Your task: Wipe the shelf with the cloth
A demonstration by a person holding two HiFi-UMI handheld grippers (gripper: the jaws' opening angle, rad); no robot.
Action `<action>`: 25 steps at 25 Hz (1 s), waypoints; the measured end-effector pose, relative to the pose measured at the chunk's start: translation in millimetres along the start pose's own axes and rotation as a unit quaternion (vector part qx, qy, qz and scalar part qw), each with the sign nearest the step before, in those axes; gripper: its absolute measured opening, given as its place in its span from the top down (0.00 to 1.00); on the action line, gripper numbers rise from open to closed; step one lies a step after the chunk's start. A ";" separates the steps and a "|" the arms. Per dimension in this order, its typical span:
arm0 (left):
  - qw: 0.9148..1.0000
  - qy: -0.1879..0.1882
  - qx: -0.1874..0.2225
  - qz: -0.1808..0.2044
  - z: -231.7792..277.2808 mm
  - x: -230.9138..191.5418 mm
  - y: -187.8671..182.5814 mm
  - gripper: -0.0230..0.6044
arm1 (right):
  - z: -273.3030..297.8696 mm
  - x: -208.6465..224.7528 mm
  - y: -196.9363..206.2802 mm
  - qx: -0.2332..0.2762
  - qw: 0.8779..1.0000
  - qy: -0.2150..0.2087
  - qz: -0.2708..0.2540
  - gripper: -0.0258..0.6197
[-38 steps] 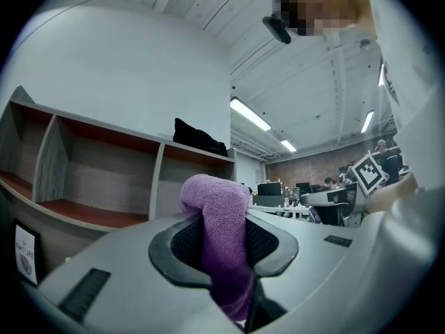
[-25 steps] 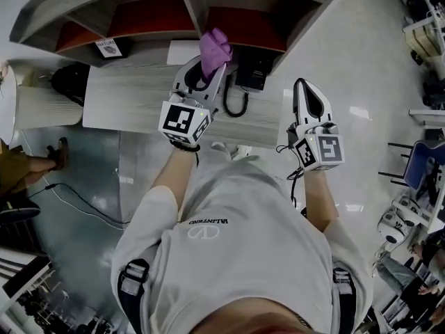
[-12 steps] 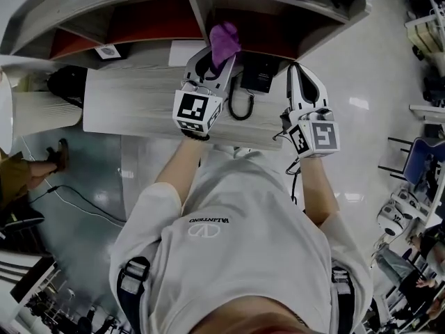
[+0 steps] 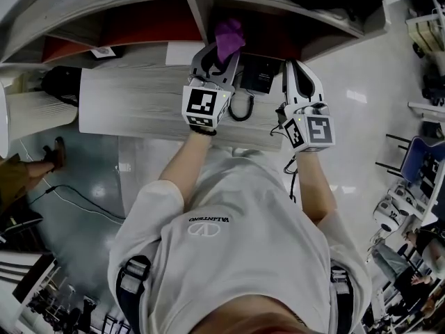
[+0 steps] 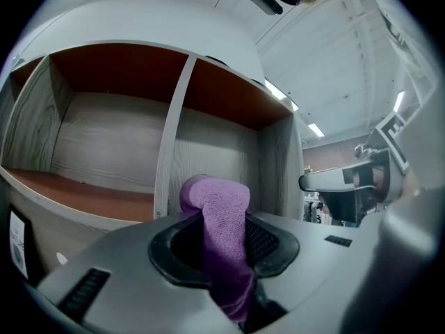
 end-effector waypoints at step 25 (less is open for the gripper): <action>0.996 -0.074 -0.045 0.027 25.9 4.0 38.4 0.79 | 11.1 16.8 22.6 -0.023 0.999 -0.017 0.033 0.96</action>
Point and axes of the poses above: the fingertips, and each gripper's own axes: z forward along the fingers, x to its right, y out of its underside, the point moved 7 cm from there along -z, backward along the fingers, and after that the axes turned 12 degrees about x, right-handed, at the moved point
